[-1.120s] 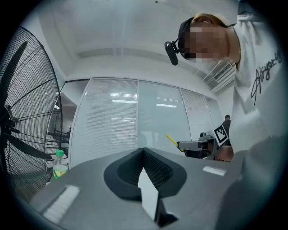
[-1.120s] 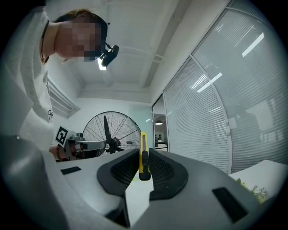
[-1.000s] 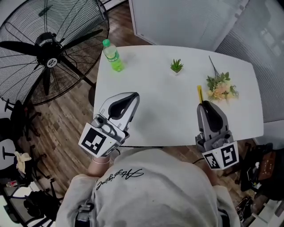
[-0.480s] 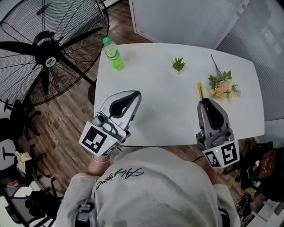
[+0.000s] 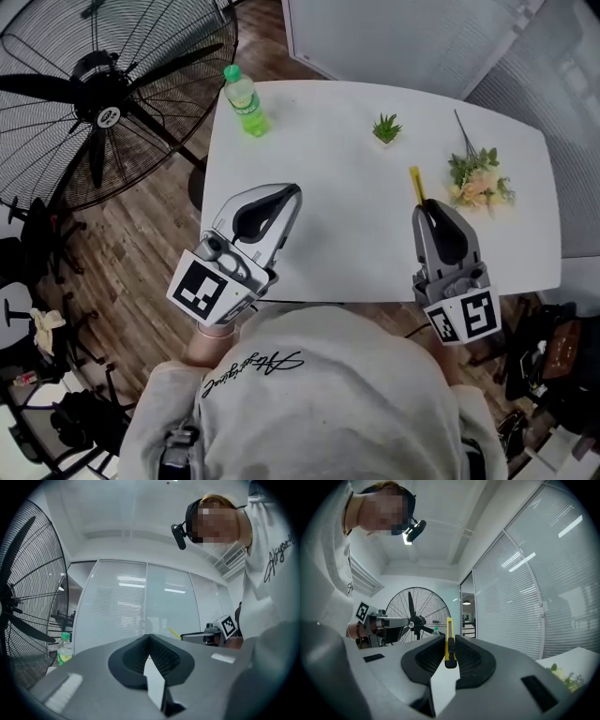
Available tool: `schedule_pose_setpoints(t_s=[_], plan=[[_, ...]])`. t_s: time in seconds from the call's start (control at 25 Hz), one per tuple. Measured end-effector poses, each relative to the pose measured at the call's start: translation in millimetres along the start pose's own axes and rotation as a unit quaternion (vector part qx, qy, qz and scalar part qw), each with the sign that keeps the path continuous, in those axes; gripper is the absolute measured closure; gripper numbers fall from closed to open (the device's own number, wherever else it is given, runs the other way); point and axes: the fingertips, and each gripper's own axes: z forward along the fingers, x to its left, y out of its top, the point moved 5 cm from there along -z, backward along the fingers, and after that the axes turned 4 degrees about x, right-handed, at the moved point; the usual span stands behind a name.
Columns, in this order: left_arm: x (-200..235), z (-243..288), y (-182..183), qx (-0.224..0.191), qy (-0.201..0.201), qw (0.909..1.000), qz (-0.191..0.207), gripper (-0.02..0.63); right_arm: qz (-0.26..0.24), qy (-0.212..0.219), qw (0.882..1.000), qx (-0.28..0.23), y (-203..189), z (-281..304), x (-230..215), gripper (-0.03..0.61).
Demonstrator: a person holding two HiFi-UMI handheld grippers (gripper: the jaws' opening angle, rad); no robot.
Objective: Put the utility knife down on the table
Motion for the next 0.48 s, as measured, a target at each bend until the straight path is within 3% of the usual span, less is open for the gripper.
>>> schedule_pose_setpoints(t_s=[0.48], plan=[[2, -6, 1, -0.001, 0.007, 1.0, 0.0, 0.614, 0.001, 0.007, 1.0, 0.028, -20, 14, 3, 0.511]])
